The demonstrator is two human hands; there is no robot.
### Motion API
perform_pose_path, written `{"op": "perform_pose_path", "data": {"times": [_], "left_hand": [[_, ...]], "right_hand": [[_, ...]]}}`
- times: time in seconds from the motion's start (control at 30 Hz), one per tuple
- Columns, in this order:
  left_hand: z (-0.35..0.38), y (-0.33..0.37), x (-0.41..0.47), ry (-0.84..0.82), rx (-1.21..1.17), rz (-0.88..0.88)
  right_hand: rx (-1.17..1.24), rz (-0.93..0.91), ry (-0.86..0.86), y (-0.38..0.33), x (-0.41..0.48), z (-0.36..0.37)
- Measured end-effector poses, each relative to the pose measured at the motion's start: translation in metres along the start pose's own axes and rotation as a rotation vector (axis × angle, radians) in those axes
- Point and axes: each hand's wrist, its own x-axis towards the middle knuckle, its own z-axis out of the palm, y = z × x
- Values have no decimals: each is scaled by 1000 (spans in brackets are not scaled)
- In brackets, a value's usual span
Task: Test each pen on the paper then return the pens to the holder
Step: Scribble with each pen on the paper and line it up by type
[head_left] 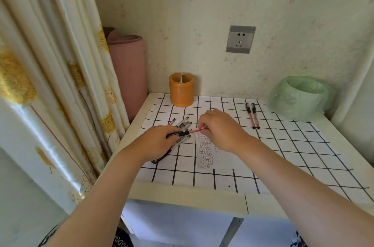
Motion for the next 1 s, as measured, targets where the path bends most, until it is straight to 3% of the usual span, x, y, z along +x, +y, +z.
{"op": "perform_pose_path", "data": {"times": [0.4, 0.7, 1.0], "left_hand": [[25, 55, 18, 122, -268, 128], [45, 71, 39, 96, -94, 158], [60, 72, 65, 125, -131, 243]], "right_hand": [[239, 99, -30, 10, -33, -10], [69, 119, -32, 40, -47, -14], [68, 145, -88, 59, -48, -6]]}}
